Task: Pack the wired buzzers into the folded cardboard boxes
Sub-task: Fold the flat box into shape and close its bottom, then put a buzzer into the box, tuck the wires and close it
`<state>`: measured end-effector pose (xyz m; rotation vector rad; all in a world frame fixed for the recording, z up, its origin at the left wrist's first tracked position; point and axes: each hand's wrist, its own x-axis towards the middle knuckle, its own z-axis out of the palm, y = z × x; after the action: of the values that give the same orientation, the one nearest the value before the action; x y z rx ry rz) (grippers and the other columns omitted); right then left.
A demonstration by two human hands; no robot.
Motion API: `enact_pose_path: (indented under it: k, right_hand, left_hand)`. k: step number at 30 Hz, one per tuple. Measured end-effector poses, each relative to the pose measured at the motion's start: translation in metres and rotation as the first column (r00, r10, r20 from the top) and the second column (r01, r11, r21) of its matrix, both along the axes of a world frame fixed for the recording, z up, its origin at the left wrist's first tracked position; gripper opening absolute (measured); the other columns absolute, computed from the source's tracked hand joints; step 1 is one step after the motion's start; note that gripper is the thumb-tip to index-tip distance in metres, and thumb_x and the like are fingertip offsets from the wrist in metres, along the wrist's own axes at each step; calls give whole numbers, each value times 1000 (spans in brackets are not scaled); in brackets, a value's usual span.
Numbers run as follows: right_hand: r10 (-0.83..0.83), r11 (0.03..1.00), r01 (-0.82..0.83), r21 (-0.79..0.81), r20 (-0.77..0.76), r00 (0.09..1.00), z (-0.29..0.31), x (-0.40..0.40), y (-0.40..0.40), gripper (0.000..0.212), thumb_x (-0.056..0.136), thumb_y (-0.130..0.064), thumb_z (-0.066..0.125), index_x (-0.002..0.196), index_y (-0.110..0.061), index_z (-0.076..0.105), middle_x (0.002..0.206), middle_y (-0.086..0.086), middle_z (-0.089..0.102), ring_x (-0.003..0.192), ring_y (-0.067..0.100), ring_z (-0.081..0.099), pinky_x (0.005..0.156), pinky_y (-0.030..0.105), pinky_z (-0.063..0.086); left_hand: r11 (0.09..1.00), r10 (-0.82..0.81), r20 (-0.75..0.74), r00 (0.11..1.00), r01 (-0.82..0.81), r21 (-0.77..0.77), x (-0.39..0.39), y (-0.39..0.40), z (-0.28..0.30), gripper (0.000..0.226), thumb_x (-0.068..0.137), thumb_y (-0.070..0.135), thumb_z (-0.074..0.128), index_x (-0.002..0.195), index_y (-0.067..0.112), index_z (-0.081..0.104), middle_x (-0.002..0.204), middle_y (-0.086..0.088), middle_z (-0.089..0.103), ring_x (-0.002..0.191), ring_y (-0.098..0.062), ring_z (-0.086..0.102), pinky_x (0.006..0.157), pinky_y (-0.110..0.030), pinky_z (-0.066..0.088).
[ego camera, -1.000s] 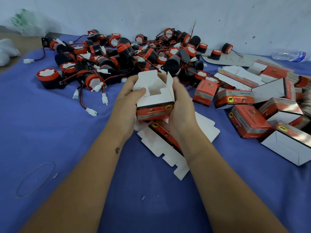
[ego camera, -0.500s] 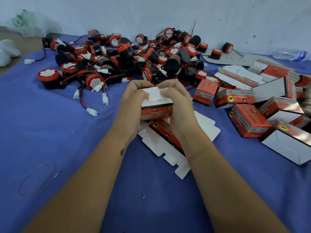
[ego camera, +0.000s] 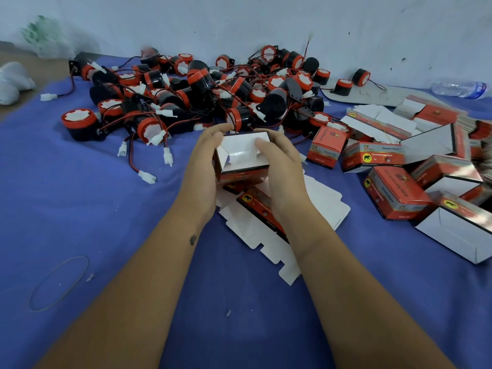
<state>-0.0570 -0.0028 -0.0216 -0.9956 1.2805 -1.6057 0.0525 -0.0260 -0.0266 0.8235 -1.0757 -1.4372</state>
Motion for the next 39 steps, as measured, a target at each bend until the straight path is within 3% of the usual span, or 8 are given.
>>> enact_pose_path:
  k: [4, 8, 13, 17, 20, 25, 30, 39]
  right_hand:
    - [-96, 995, 103, 8, -290, 952, 3, 4, 3, 30, 87, -47, 45, 68, -67, 57, 99, -20, 53, 112, 11, 51, 98, 45, 43]
    - [52, 999, -47, 23, -327, 944, -1, -10, 4, 11, 87, -43, 59, 93, -49, 65, 106, -15, 58, 98, 2, 58, 86, 37, 53]
    - [-67, 995, 14, -103, -527, 847, -4, -18, 3, 14, 88, -30, 69, 100, -36, 65, 102, -23, 60, 88, -15, 49, 67, 0, 37]
    - [-184, 977, 87, -197, -556, 811, -6, -13, 3, 20, 88, -29, 68, 100, -43, 61, 106, -19, 61, 97, -8, 51, 74, 6, 37]
    - [-206, 954, 75, -290, -454, 867, -6, -8, 5, 18, 91, -25, 61, 107, -34, 63, 114, -7, 60, 99, -5, 53, 77, 4, 40]
    - [-181, 948, 90, -306, -284, 941, -1, -11, 6, 21, 87, -26, 55, 99, -12, 63, 110, 10, 59, 107, 22, 56, 84, 31, 51]
    - [-212, 945, 104, -311, -339, 916, -3, -9, 5, 14, 86, -22, 54, 95, -14, 61, 100, 0, 59, 98, 15, 55, 85, 31, 47]
    - [-197, 980, 186, -71, -462, 865, 5, -23, -36, 15, 97, -16, 51, 107, -25, 58, 102, -9, 58, 86, 7, 55, 65, 22, 41]
  left_hand:
    - [996, 58, 203, 977, -70, 53, -2, -7, 3, 36, 105, 40, 32, 135, 38, 52, 138, -8, 54, 114, -21, 58, 85, -26, 55]
    - [995, 46, 334, 942, -15, -97, 0, -5, 1, 45, 107, 40, 19, 151, 36, 26, 156, -4, 34, 141, -27, 35, 116, -50, 31]
    - [999, 42, 185, 982, -41, -7, -2, -10, 3, 38, 106, 43, 28, 143, 41, 39, 118, 2, 62, 94, -7, 64, 71, -16, 54]
    - [992, 112, 240, 964, -124, 36, -5, -20, 4, 27, 105, 47, 29, 122, 42, 50, 127, -7, 58, 116, -20, 56, 109, -44, 42]
    - [995, 48, 276, 960, -72, 76, 1, -17, 2, 56, 101, 55, 31, 150, 31, 35, 153, -5, 40, 139, -23, 40, 116, -47, 32]
    - [995, -89, 273, 958, 76, 58, 11, -13, -5, 48, 97, 40, 52, 139, 17, 48, 119, -2, 67, 77, -1, 70, 60, -15, 52]
    - [989, 86, 356, 930, -37, -141, 13, -17, -13, 41, 81, 26, 78, 115, 29, 54, 111, 10, 67, 97, -3, 66, 75, -17, 56]
    - [895, 445, -258, 858, -414, 167, 34, -40, -5, 36, 95, 22, 64, 126, 16, 48, 121, -2, 62, 112, -20, 64, 69, -29, 60]
